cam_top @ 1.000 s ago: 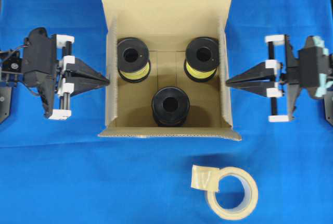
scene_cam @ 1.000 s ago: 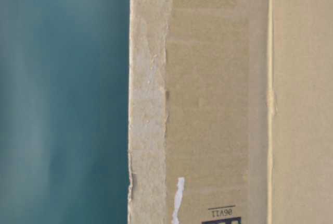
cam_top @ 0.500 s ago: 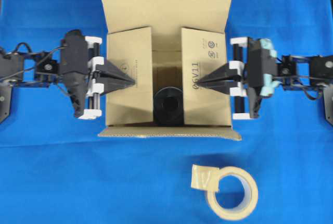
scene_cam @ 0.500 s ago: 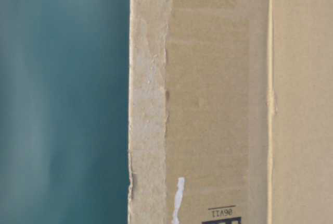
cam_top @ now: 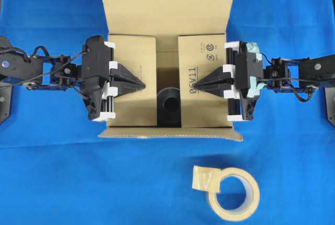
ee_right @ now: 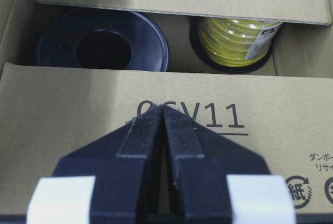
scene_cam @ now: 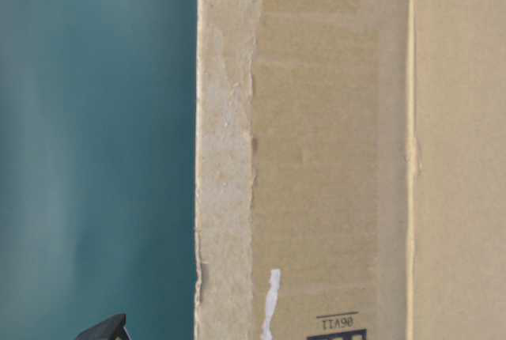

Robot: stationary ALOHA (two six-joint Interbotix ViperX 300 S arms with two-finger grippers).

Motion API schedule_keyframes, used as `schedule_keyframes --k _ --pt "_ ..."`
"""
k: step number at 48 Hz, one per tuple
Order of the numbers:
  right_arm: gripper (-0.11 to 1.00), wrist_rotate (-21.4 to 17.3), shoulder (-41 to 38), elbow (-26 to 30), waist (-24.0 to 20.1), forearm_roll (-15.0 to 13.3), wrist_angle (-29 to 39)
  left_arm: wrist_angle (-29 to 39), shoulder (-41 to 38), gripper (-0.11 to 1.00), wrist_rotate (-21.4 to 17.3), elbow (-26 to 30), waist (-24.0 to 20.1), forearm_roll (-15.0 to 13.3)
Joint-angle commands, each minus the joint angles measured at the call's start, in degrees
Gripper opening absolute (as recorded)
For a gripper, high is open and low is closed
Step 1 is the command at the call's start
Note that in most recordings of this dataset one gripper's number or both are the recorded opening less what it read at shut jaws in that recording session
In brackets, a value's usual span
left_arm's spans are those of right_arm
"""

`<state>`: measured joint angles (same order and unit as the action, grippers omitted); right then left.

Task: Close the cardboard box.
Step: 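Push the left and right side flaps inward over the spools with both grippers, then raise the left gripper over the folded flaps while the right gripper withdraws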

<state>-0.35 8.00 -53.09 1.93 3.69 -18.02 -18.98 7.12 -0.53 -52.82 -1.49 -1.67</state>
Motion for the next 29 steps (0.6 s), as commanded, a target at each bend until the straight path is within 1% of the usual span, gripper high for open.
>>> schedule_keyframes --k 1,8,17,24,29 --pt "0.00 0.1 0.4 1.0 0.2 0.2 0.0 -0.5 0.4 0.00 0.0 1.3 -0.2 -0.1" --pt "0.00 0.1 0.4 1.1 0.1 0.2 -0.4 -1.8 -1.4 0.00 -0.3 4.2 -1.8 -0.1" --pt "0.00 0.1 0.3 1.1 0.1 0.2 -0.4 -1.0 -5.4 0.00 -0.5 11.6 -5.3 0.0" --pt "0.00 0.1 0.3 1.1 0.2 0.2 -0.4 -0.8 -7.7 0.00 -2.8 15.6 -8.1 0.0" --pt "0.00 0.1 0.3 1.1 0.2 0.2 -0.4 -0.8 -9.4 0.00 -4.0 18.3 -9.3 0.0"
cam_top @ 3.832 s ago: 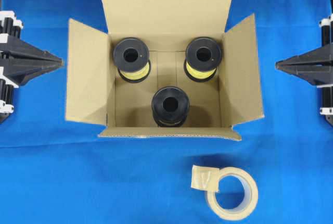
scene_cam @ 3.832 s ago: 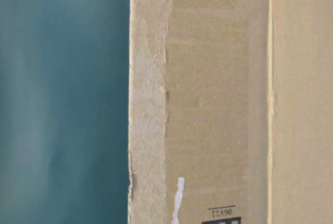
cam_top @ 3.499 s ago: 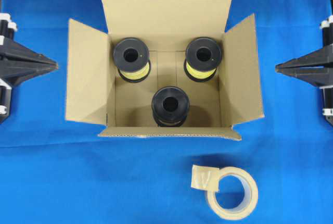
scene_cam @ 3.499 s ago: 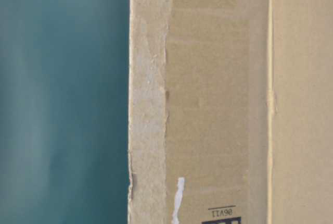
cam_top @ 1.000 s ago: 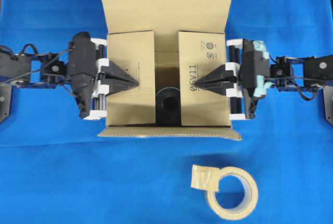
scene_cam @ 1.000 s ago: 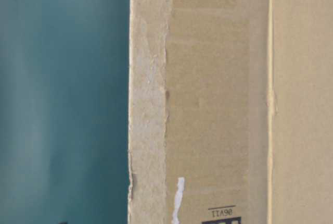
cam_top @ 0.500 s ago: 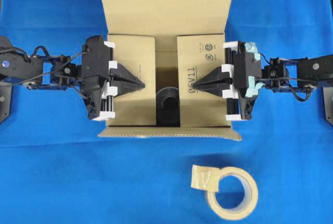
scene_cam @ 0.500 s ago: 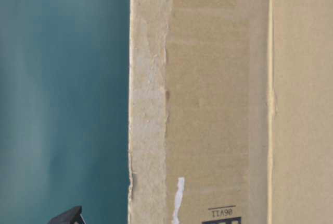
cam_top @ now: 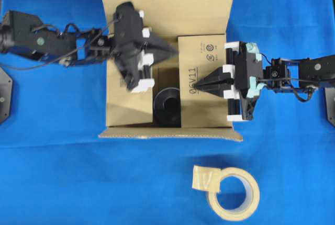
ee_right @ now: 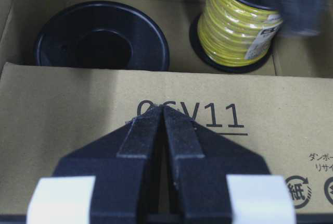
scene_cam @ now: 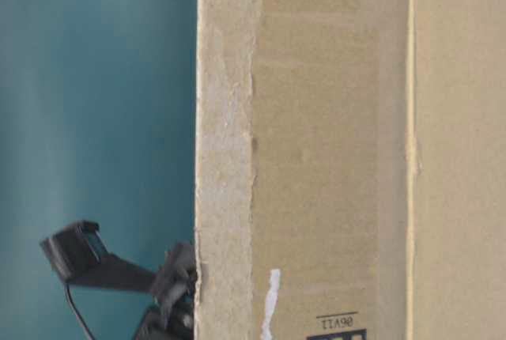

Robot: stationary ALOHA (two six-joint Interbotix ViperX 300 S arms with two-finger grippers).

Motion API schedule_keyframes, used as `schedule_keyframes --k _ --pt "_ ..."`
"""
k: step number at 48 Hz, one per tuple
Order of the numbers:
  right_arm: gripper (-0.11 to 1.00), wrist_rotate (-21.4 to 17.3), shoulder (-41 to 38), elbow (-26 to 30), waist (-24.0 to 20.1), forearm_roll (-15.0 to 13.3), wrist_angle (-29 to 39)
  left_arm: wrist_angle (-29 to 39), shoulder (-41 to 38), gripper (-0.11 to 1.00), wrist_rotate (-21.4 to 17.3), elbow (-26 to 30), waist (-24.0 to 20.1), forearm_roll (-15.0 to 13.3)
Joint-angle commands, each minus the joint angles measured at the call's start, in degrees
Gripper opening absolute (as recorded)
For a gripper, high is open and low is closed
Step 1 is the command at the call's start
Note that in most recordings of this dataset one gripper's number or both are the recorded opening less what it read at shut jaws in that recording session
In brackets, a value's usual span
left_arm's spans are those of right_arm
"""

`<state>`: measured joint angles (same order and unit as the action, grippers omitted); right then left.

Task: Close the cardboard box.
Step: 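Raise the left gripper over the folded flaps while the right gripper withdraws, then fold the front flap down with the right gripper, left gripper holding side flaps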

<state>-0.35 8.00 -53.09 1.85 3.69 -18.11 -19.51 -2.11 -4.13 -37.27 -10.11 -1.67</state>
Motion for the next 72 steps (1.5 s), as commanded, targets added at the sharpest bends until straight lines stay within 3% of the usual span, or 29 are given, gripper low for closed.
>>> schedule_keyframes --k 1,16,50,62,72 --pt "0.00 0.1 0.3 1.1 0.3 0.2 -0.4 -0.3 -0.5 0.00 -0.5 3.2 -0.9 0.0" --pt "0.00 0.1 0.2 1.1 0.3 0.2 -1.5 -0.4 -5.8 0.00 -0.6 6.9 -3.3 0.0" --pt "0.00 0.1 3.5 1.9 -0.3 0.1 -0.3 -0.7 -7.1 0.00 -0.6 6.0 -3.5 0.0" --pt "0.00 0.0 11.5 1.9 -3.3 0.2 1.9 -0.8 -7.1 0.00 -0.6 5.4 -3.5 0.0" --pt "0.00 0.1 18.5 1.4 -9.3 0.1 1.7 -0.7 -7.1 0.00 -0.6 5.3 -3.4 0.0"
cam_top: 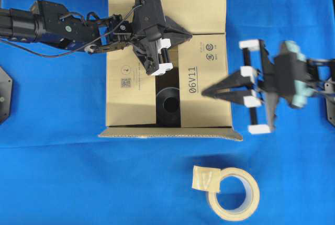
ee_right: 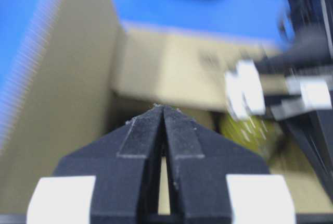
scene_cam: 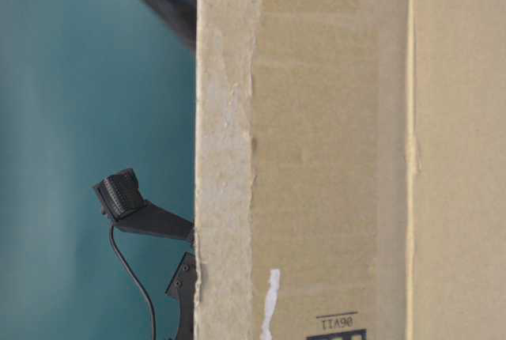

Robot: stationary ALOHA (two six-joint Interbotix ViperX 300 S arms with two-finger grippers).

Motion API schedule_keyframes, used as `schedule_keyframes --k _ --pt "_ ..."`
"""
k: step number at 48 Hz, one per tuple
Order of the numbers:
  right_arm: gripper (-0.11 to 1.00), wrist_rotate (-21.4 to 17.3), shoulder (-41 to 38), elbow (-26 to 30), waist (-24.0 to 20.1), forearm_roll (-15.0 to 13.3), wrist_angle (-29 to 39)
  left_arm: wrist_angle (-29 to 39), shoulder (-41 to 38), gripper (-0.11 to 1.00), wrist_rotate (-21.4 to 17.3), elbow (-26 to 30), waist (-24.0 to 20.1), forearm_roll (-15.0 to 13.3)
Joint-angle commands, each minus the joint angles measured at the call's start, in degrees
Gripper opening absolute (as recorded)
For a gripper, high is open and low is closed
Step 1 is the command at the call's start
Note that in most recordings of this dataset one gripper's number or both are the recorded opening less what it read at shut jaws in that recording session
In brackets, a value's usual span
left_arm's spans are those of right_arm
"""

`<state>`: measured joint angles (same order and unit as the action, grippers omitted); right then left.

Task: Close the cardboard box.
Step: 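Fold the front flap down with the right gripper, left gripper holding side flaps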

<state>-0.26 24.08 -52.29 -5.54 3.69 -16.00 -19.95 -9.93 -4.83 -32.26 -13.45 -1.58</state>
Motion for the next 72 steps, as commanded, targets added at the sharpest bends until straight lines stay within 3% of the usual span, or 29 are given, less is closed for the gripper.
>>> schedule_keyframes --k 1,16,25,39,53,72 --pt "0.00 0.0 2.9 0.5 -2.7 0.0 -0.4 -0.3 0.7 0.00 0.1 0.3 -0.1 -0.1" --pt "0.00 0.6 6.0 -0.6 -15.7 -0.5 -2.2 -0.4 0.8 0.00 0.1 0.2 -0.1 -0.1" --pt "0.00 0.6 3.0 -1.8 -20.0 -0.7 -2.1 -0.3 0.8 0.00 0.1 0.2 -0.2 -0.1" --pt "0.00 0.1 -3.3 -3.3 -20.1 -0.4 -3.7 -0.3 0.8 0.00 0.2 0.0 -0.1 -0.1" --pt "0.00 0.5 -3.1 -3.3 -19.4 -0.4 -4.2 -0.3 0.9 0.00 0.2 -0.2 -0.1 -0.1" --pt "0.00 0.7 0.4 -4.2 -9.1 -0.4 -3.8 -0.5 1.0 0.00 0.2 -0.3 0.1 -0.1"
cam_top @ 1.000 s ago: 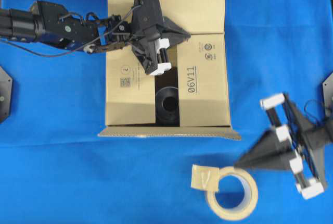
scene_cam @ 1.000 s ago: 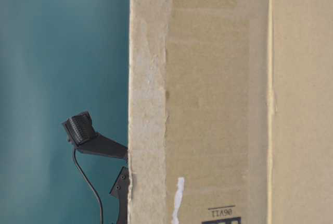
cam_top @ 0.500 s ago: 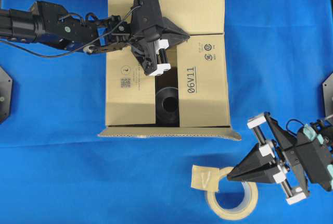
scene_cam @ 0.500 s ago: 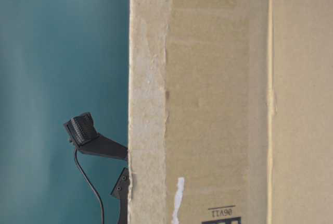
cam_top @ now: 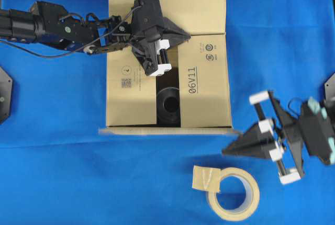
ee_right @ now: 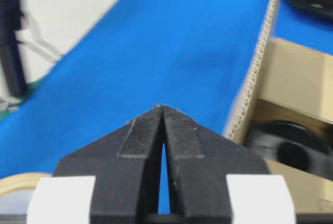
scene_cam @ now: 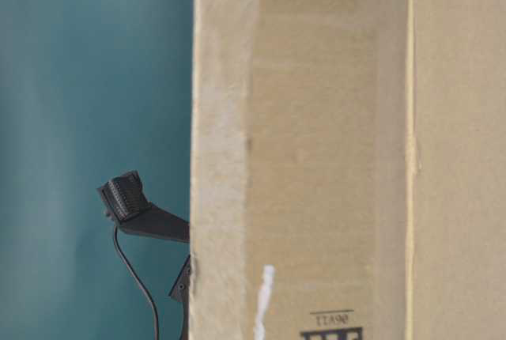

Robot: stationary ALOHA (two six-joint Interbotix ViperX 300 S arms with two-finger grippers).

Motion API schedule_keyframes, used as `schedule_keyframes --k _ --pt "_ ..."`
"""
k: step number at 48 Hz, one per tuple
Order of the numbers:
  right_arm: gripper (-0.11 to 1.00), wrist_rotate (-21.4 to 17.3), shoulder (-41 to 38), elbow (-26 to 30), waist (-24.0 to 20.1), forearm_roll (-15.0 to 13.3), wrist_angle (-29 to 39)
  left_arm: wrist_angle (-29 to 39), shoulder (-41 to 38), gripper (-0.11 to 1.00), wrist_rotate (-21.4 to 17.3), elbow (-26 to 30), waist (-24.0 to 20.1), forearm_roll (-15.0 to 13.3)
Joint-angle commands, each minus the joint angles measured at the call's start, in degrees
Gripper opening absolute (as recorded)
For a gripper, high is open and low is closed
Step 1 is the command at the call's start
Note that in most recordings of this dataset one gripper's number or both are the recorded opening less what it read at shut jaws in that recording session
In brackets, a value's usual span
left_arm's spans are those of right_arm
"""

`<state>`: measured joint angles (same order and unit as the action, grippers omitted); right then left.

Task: Close the cardboard box.
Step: 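Fold the front flap down with the right gripper, left gripper holding side flaps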

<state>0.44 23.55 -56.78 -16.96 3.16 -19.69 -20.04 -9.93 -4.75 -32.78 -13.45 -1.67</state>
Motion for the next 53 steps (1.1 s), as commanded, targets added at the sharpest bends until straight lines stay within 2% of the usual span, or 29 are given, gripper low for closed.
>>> schedule_keyframes --k 1,15,22,37,53 --pt "0.00 0.0 1.0 0.4 2.9 0.2 0.1 -0.4 0.9 0.00 0.1 0.3 0.1 -0.1" --pt "0.00 -0.5 -0.4 -0.2 10.2 0.3 3.1 -0.6 1.0 0.00 0.1 0.3 0.2 0.0" --pt "0.00 -0.6 -3.3 -1.0 12.6 1.6 3.1 -0.9 1.0 0.00 0.1 0.2 0.3 0.0" --pt "0.00 -0.6 -9.6 -0.6 13.0 3.7 3.0 -1.1 1.0 0.00 0.1 0.3 0.4 0.0" --pt "0.00 -0.6 -10.3 -0.4 13.0 4.2 2.9 -1.1 1.1 0.00 0.1 0.2 0.5 0.0"
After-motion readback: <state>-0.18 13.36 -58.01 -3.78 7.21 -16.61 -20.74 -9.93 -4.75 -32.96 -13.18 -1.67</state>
